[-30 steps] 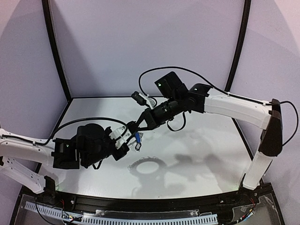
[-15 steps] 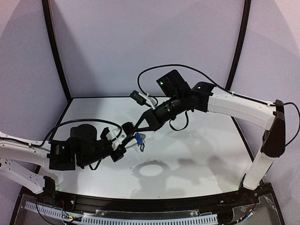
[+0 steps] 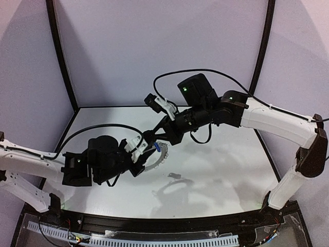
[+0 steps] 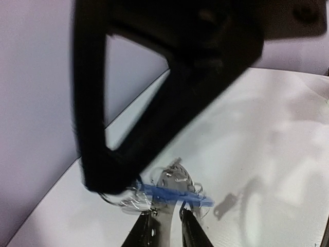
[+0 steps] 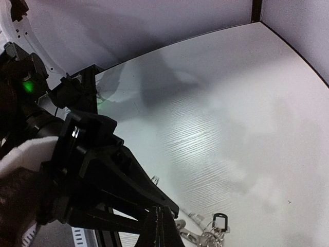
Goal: Put the keys on the keyring
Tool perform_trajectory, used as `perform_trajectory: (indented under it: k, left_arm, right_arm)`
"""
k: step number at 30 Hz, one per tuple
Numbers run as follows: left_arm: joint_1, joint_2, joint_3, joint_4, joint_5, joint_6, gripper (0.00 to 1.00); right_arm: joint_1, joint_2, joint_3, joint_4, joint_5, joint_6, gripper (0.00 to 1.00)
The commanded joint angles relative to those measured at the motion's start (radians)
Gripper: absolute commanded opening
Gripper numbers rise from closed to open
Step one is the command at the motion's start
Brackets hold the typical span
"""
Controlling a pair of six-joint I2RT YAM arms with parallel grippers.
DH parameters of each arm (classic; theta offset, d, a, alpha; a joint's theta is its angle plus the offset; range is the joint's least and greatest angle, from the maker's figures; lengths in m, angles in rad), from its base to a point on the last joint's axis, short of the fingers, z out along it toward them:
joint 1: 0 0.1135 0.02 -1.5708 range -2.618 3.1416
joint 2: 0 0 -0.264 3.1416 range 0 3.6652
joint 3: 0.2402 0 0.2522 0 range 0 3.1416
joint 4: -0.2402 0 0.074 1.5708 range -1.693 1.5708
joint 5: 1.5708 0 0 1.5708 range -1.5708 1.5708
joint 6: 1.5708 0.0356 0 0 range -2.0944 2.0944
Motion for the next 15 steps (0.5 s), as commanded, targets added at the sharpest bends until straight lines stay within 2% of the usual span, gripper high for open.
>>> perform_trajectory:
  k: [1,6,15]
  left_arm:
    - [-0.008,0.023,0.036,-0.047,-0.007,-0.015,0.23]
    - [-0.008,0.031,0.074,-0.043,-0.044,-0.029,0.26]
    - [-0.008,0.003,0.084,-0.018,-0.067,-0.073,0.24]
  right_arm:
    - [0.015,-0.045,0.009,0.055,0.054,-0.027,0.0]
    - [0.018,-0.043,0.009,0.046,0.054,-0.047,0.0]
    - [0.021,-0.027,0.009,0.059,0.044,-0.033,0.0]
